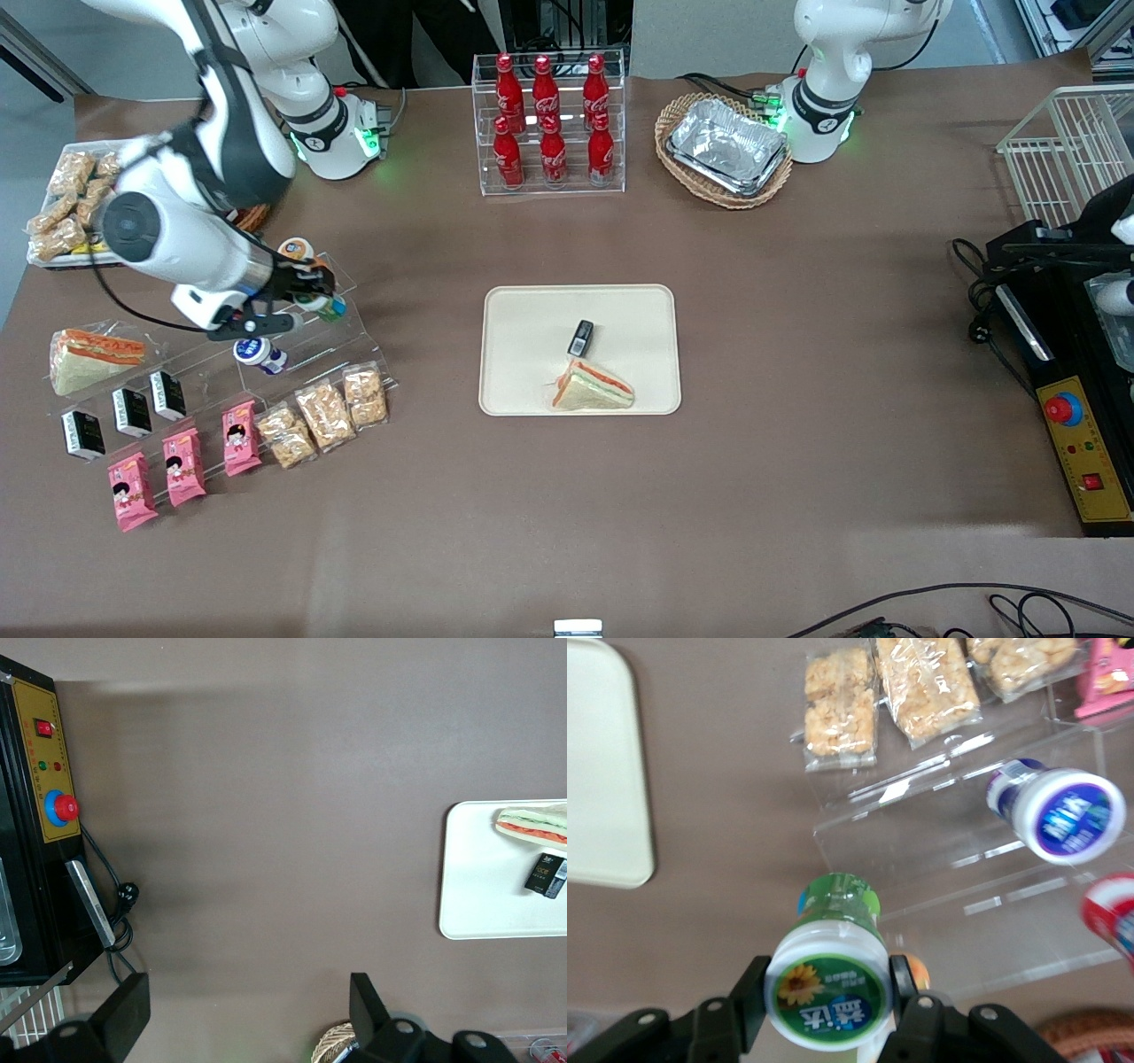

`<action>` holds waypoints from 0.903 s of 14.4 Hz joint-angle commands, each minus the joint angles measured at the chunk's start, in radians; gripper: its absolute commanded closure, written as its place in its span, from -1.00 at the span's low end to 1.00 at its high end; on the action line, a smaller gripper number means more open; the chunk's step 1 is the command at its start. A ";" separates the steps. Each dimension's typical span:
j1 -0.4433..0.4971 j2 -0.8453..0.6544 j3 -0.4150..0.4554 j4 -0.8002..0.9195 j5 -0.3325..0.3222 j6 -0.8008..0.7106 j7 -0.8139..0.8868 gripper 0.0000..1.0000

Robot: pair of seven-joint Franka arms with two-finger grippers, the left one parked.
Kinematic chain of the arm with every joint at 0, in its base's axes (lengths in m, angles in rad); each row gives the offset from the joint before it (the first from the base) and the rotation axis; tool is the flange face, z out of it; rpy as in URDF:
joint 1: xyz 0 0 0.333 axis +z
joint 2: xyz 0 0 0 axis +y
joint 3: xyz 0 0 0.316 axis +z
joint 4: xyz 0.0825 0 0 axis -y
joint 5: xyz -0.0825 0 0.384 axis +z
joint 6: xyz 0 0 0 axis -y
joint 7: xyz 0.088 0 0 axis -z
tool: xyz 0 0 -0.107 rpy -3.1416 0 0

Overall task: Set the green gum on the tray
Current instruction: 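Lift the bottle up out of the acrylic rack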

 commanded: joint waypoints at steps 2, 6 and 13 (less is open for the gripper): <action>-0.033 0.006 -0.001 0.286 -0.017 -0.342 -0.027 0.43; -0.031 0.020 0.001 0.527 -0.009 -0.577 -0.025 0.43; 0.005 0.014 0.066 0.595 0.070 -0.645 0.190 0.42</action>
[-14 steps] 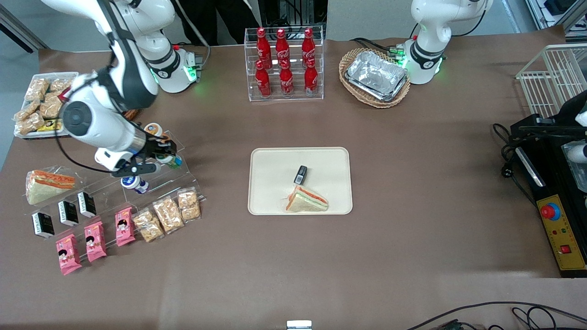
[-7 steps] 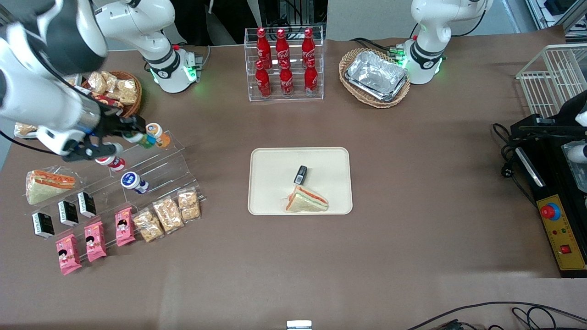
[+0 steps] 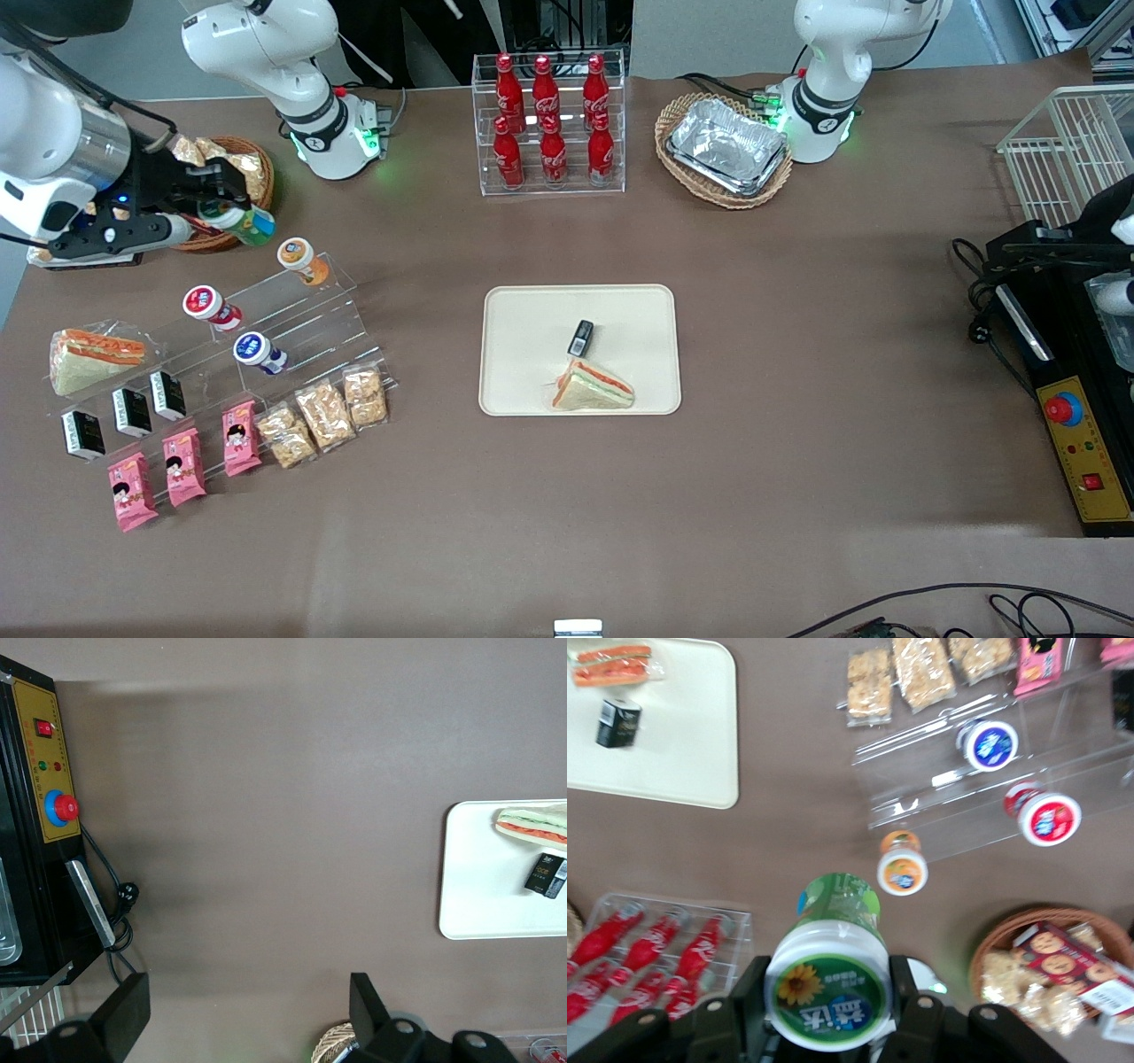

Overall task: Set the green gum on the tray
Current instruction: 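Lift the bottle up out of the acrylic rack, then carry the held bottle over to the cream tray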

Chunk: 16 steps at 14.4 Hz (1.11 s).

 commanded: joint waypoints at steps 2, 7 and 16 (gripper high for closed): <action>0.062 0.041 0.094 0.016 0.038 0.020 0.248 0.42; 0.219 0.052 0.096 -0.138 0.075 0.232 0.406 0.42; 0.387 0.141 0.097 -0.427 0.087 0.744 0.502 0.42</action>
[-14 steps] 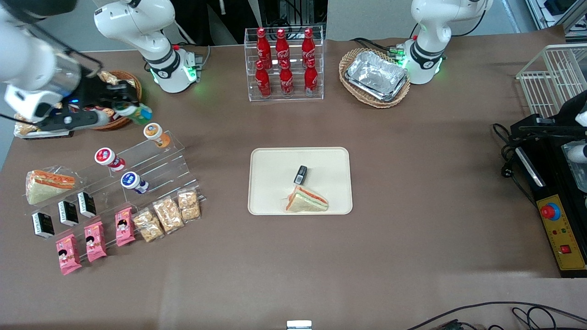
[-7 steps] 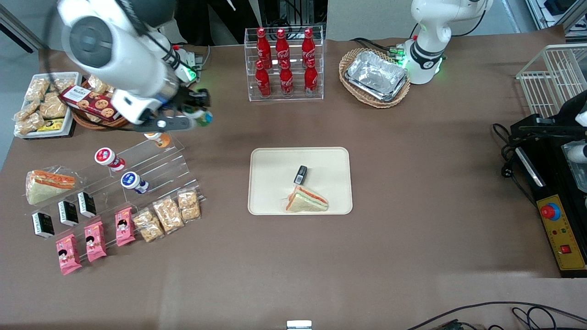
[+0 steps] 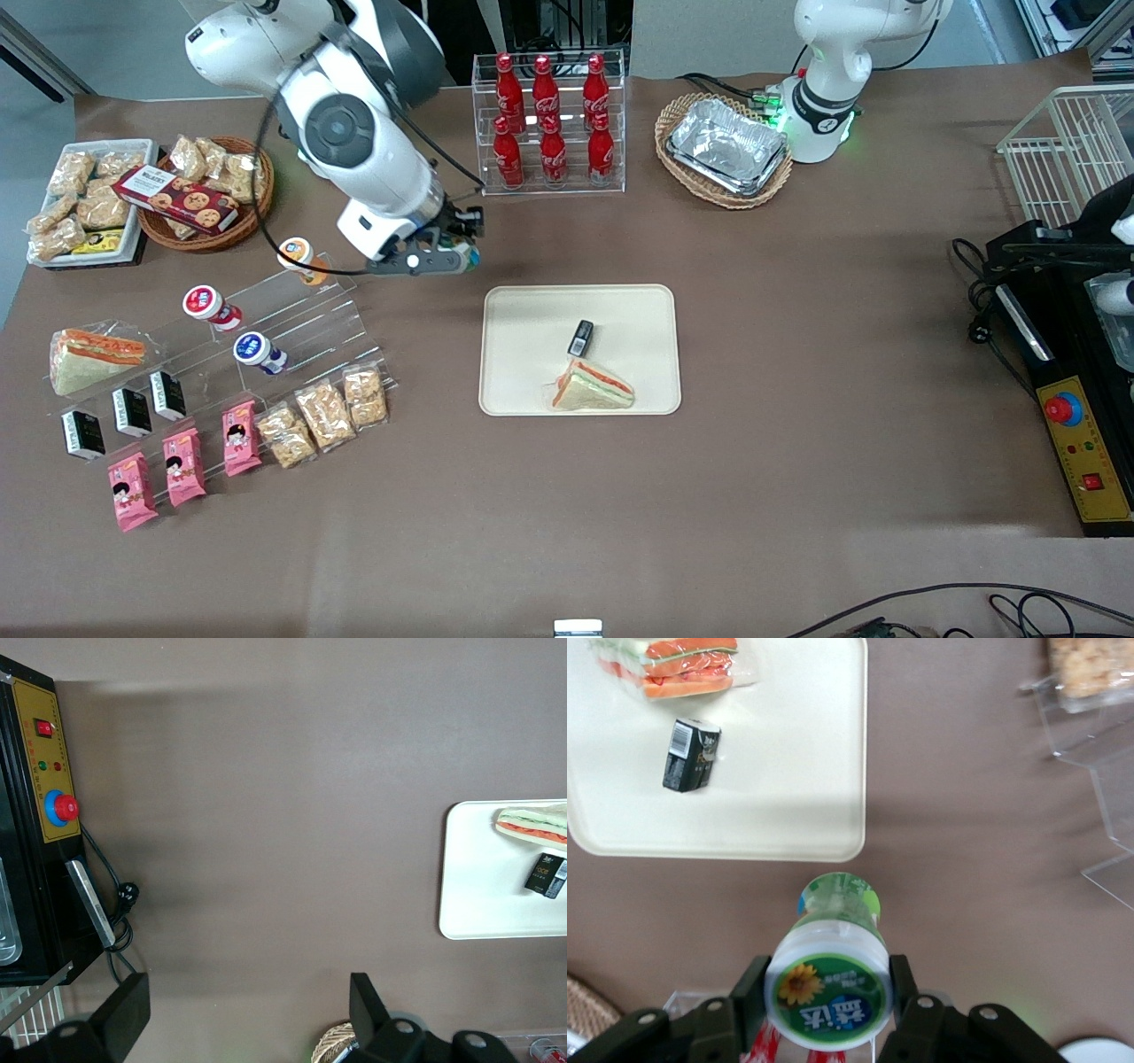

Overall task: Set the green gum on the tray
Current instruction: 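Carry the held bottle over to the cream tray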

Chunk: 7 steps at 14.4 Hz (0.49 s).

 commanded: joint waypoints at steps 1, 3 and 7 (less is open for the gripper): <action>0.048 0.066 -0.008 -0.064 0.018 0.178 0.044 0.42; 0.071 0.144 -0.010 -0.063 0.018 0.270 0.052 0.42; 0.105 0.256 -0.011 -0.063 0.017 0.385 0.054 0.41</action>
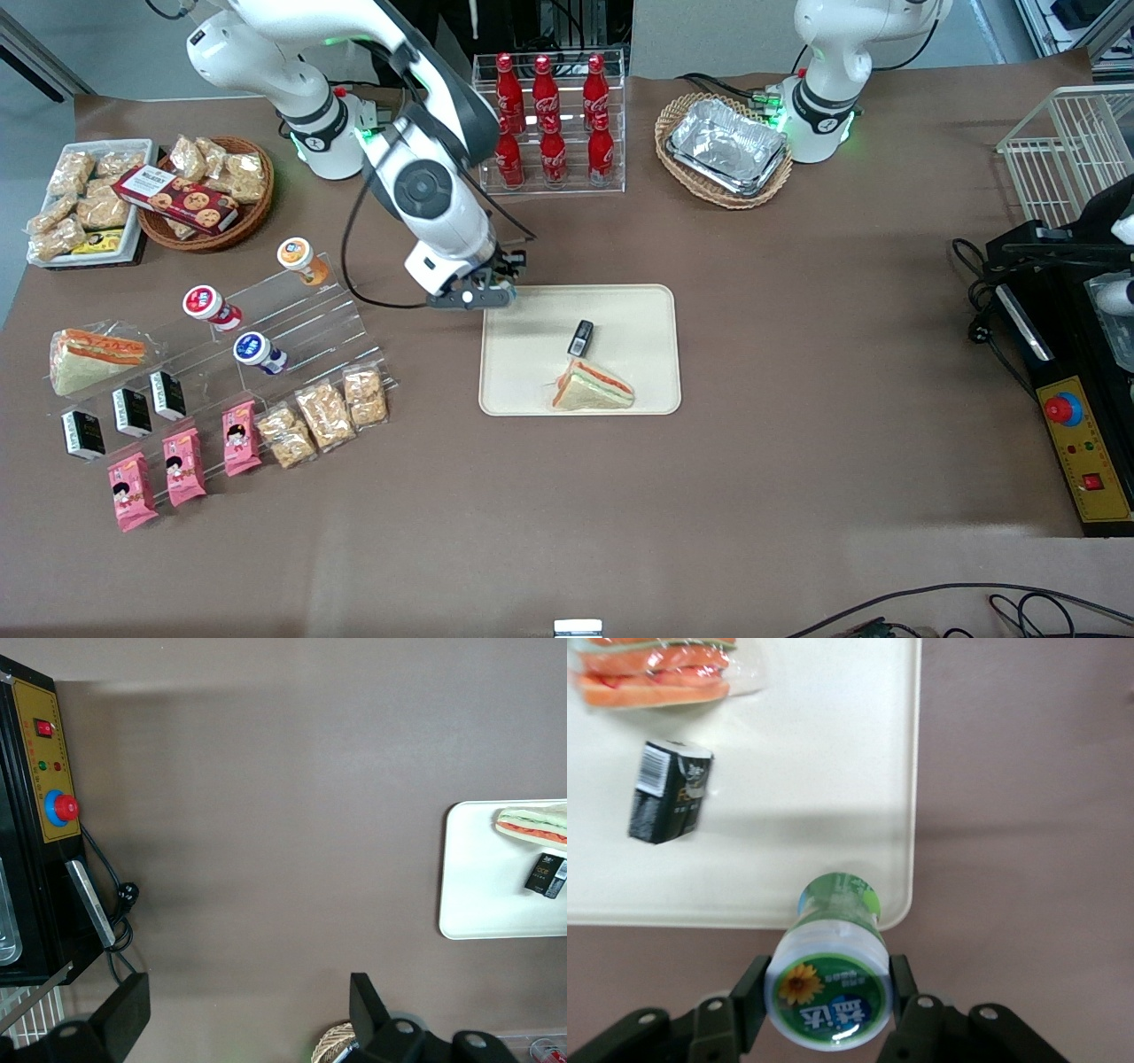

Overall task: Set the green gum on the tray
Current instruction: 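Lower the bottle onto the tray and open the right gripper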

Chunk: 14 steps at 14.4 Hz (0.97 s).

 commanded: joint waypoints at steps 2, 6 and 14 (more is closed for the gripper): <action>0.028 0.106 -0.010 0.011 0.016 0.104 0.011 0.40; 0.031 0.151 -0.010 0.011 0.014 0.164 0.010 0.39; 0.020 0.139 -0.010 0.026 0.016 0.160 0.006 -1.00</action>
